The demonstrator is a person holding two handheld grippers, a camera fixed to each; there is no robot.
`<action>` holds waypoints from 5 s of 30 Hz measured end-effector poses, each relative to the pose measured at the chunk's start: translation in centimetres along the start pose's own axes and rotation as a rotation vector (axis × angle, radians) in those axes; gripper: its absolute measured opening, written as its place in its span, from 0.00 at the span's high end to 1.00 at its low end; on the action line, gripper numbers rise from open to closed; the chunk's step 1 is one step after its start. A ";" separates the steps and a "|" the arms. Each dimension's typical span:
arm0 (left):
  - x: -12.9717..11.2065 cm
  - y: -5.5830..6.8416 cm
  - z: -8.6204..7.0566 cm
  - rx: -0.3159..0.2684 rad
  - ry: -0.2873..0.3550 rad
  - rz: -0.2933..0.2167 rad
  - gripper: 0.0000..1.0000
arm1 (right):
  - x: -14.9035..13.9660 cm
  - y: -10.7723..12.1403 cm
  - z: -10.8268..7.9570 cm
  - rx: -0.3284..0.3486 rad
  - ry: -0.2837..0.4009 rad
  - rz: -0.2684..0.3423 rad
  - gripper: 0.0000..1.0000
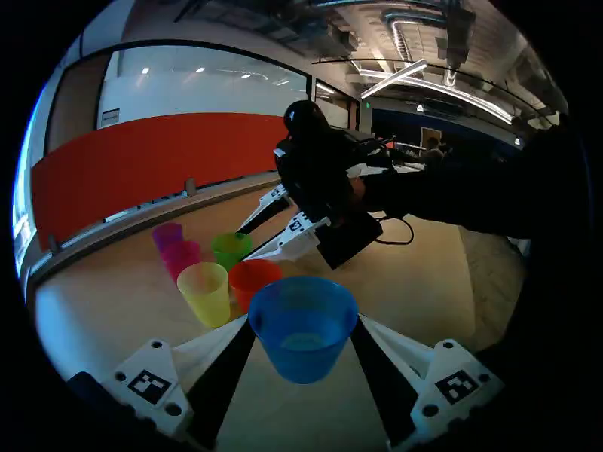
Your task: Pour water
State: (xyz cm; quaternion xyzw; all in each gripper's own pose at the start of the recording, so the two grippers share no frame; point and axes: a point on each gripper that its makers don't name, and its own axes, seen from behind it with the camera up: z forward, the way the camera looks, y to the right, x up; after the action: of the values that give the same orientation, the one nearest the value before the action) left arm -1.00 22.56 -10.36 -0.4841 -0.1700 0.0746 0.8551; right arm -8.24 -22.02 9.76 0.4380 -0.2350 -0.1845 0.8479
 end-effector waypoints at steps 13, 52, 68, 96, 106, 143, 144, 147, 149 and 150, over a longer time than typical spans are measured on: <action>-0.1 0.0 -0.1 0.001 0.000 0.009 0.15 | 0.6 0.0 1.4 0.002 0.004 0.017 0.00; 1.6 -2.0 -1.4 0.064 0.071 0.007 0.15 | 5.5 -1.8 -4.1 -0.052 0.186 0.081 0.09; 2.9 -1.8 -2.5 0.095 0.119 0.002 0.15 | 9.9 -4.3 -7.9 -0.099 0.342 0.087 0.08; 3.5 -2.2 -3.5 0.126 0.156 -0.009 0.15 | 12.4 -8.1 -11.2 -0.147 0.494 0.106 0.08; 3.7 -2.8 -3.5 0.141 0.162 0.003 0.15 | 11.7 -8.7 -11.2 -0.139 0.487 0.108 0.08; 6.8 -4.9 -2.3 0.226 0.140 0.245 0.15 | 8.0 -15.2 -9.9 0.014 0.402 0.093 0.08; 6.9 -5.0 -2.3 0.229 0.137 0.254 0.15 | 7.9 -15.4 -9.8 0.019 0.399 0.092 0.08; 7.1 -4.9 -2.1 0.235 0.133 0.282 0.15 | 7.7 -16.0 -9.6 0.032 0.393 0.090 0.08; 7.2 -4.9 -2.0 0.238 0.132 0.297 0.15 | 7.4 -16.4 -9.4 0.043 0.388 0.091 0.08; 7.2 -4.9 -1.9 0.240 0.132 0.304 0.15 | 7.3 -16.6 -9.3 0.047 0.386 0.091 0.08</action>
State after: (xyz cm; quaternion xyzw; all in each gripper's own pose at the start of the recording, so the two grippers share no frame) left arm 6.26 20.60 -5.52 -0.4027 -0.0285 0.1908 0.8948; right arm 1.25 -28.81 -7.01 0.4739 -0.0920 -0.0529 0.8742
